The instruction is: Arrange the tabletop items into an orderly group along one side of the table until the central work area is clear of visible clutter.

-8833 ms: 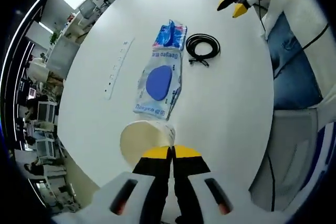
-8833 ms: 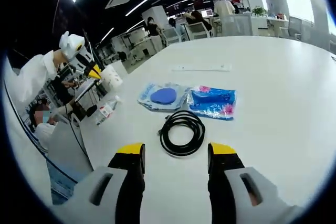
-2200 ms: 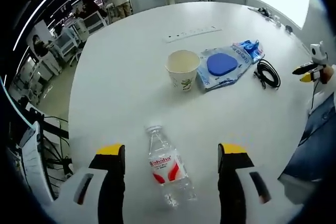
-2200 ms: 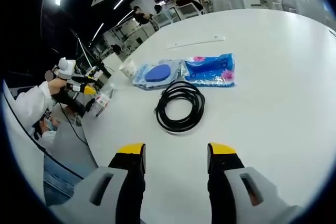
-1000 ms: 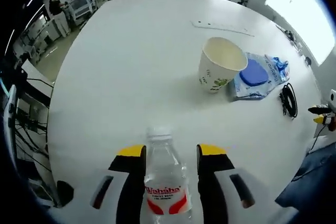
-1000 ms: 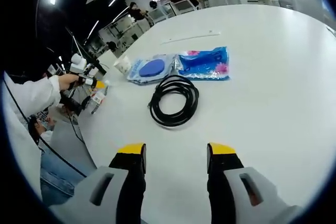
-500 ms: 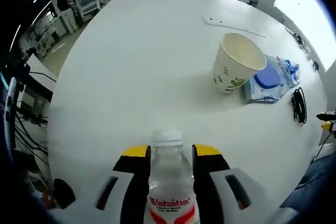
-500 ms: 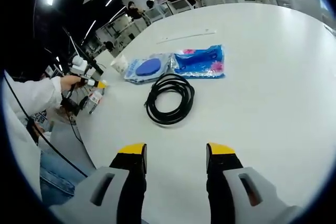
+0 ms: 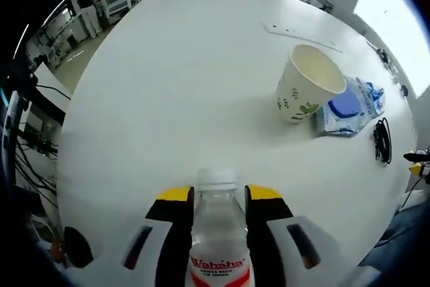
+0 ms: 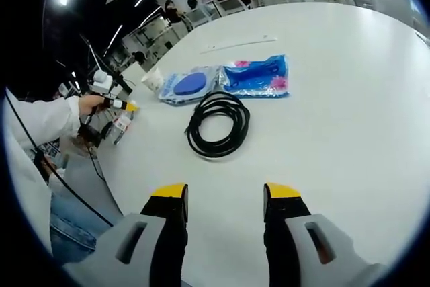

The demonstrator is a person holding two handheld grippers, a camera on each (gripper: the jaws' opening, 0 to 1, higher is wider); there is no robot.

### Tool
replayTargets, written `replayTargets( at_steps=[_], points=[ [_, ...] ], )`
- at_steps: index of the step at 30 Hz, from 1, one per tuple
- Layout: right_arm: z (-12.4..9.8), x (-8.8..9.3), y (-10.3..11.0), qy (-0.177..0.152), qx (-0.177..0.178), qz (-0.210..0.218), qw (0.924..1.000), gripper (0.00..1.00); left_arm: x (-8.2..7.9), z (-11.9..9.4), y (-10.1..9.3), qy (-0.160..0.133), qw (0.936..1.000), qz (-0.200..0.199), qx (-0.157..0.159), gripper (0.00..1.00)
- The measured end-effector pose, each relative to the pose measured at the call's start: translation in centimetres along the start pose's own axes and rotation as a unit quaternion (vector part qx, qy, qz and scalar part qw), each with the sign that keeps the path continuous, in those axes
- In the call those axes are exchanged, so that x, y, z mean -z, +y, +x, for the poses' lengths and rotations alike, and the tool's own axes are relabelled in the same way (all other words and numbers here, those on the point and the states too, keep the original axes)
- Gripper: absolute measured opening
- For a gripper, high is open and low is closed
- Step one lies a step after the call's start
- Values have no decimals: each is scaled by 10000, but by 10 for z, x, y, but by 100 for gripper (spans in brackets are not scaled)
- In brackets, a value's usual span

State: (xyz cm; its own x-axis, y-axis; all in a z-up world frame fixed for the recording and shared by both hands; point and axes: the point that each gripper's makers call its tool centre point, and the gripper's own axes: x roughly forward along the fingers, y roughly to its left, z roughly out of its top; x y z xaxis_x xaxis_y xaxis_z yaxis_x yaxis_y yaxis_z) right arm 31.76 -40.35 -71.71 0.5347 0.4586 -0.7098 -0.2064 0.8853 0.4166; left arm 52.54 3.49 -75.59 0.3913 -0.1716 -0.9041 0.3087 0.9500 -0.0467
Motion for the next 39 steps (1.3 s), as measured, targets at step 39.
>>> replayTargets(
  at_steps=[39],
  points=[
    [4,6,4,65,-112,56,9999,43,-11,-107,0,-2351,9670,-974,-100,16]
  ],
)
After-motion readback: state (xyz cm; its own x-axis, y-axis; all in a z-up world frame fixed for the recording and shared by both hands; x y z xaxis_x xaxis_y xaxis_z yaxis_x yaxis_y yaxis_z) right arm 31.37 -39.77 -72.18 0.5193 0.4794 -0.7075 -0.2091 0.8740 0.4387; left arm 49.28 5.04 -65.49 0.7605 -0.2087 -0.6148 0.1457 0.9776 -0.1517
